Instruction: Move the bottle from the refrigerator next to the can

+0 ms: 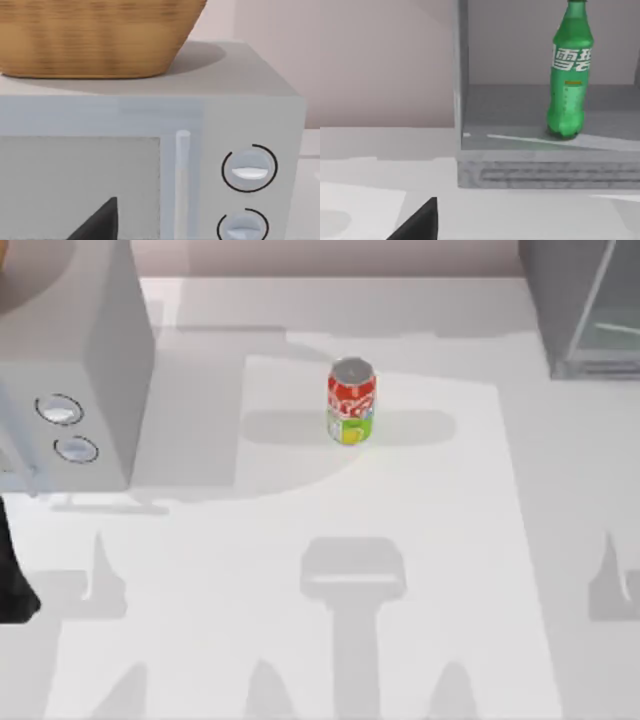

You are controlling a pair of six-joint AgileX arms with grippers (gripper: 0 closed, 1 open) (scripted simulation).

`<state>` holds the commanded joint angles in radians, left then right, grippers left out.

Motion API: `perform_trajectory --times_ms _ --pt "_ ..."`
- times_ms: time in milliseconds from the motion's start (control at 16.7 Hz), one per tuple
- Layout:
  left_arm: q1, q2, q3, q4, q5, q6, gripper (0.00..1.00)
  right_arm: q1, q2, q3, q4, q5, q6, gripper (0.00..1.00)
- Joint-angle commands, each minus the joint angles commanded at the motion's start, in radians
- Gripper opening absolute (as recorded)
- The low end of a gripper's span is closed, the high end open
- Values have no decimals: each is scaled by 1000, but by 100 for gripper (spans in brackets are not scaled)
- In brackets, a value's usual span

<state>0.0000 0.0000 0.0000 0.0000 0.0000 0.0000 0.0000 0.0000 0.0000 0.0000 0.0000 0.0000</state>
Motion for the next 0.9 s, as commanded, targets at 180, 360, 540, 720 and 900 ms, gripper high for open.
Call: perform_trajectory --times_ms 180,360,540,720,900 --pt "0 0 0 0 0 0 100 -2 10 8 9 -1 0 100" --pt "0 0 0 0 0 0 100 -18 104 72 87 -8 0 100" --pt "0 0 0 0 0 0 100 -43 295 178 219 -24 2 100" --pt "0 0 0 0 0 0 100 -71 579 309 381 -49 5 100" --pt "0 0 0 0 0 0 100 -101 935 452 559 -77 8 100"
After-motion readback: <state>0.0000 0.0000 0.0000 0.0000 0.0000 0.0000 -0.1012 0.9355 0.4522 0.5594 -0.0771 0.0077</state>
